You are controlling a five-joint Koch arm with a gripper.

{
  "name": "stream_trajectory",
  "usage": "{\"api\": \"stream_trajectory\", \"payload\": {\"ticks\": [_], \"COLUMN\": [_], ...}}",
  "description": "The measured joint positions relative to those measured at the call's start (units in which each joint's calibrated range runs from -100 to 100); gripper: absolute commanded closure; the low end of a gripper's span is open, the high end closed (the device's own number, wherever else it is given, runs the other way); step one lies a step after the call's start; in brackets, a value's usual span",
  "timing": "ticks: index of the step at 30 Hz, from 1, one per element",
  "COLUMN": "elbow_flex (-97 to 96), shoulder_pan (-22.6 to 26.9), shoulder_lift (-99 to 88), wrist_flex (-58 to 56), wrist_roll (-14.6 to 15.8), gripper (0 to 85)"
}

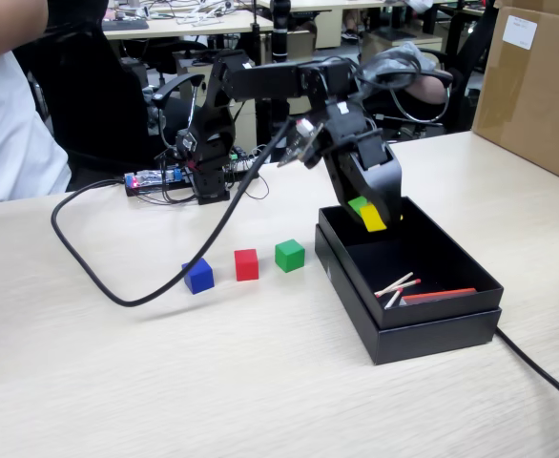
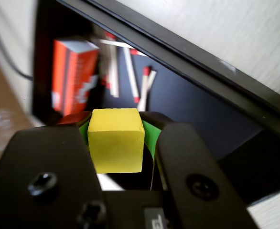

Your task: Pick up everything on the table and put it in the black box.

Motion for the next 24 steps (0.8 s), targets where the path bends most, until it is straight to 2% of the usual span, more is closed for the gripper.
{"api": "stream_trajectory", "payload": {"ticks": [1, 2, 3, 5, 11, 19, 24], "elbow_flex": [0.0, 0.0, -0.09, -1.0, -1.37, -2.74, -3.01], "shoulder_pan": [0.1, 0.15, 0.15, 0.2, 0.68, 0.78, 0.49], "shoulder_lift": [1.55, 2.72, 3.62, 5.05, 9.97, 10.74, 1.81], "wrist_flex": [0.0, 0.0, 0.0, -0.7, -4.88, -4.96, -5.11], "wrist_roll": [0.0, 0.0, 0.0, 0.0, 0.0, -0.05, 0.29], "gripper": [84.5, 80.7, 73.1, 64.8, 63.4, 39.5, 39.0]}}
